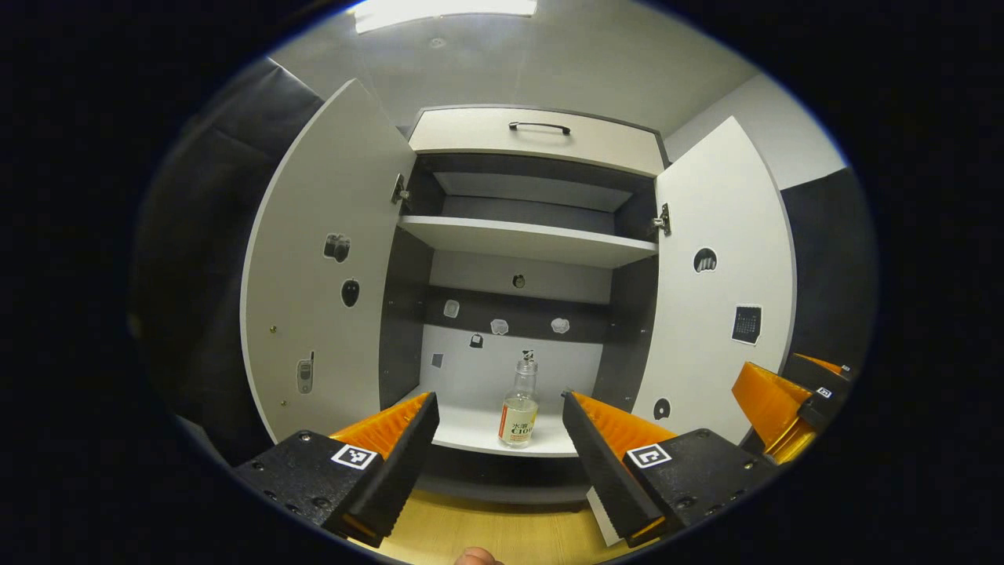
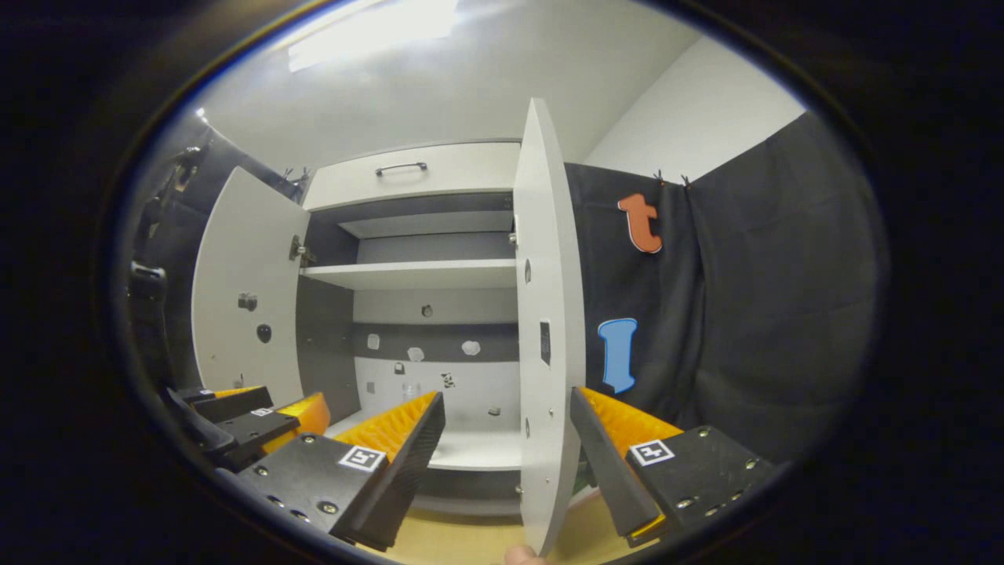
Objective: Grasp the bottle in the cabinet with the left hand and place it on the coaster, then close the right door with the right hand and the left door with the left hand.
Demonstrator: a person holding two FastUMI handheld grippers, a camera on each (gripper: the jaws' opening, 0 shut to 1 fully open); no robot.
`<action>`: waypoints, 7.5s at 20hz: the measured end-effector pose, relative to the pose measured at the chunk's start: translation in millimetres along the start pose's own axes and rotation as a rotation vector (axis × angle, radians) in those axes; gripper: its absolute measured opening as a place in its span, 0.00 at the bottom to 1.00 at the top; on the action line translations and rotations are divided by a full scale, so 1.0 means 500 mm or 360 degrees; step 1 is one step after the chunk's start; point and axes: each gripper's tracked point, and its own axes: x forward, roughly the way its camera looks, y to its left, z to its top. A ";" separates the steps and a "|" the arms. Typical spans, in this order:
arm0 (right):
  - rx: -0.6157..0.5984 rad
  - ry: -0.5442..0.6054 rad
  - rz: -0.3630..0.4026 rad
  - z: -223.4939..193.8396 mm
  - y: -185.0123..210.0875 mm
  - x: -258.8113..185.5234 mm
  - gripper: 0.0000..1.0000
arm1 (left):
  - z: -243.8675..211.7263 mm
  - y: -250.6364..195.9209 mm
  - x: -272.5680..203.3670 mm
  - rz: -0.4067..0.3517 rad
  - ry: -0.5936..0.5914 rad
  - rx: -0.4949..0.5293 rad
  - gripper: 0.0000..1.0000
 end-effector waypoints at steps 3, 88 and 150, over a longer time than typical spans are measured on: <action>-0.0004 -0.0019 -0.0013 0.004 -0.004 -0.002 1.00 | 0.004 0.001 -0.001 0.0003 -0.0011 -0.0007 1.00; -0.0203 0.0020 -0.0203 -0.019 -0.251 0.003 0.93 | -0.475 0.076 -0.022 0.0060 0.0521 0.0054 0.42; -0.0163 0.0049 -0.0641 -0.020 -0.273 -0.068 1.00 | -0.449 0.048 -0.148 -0.0150 0.0220 0.0037 0.97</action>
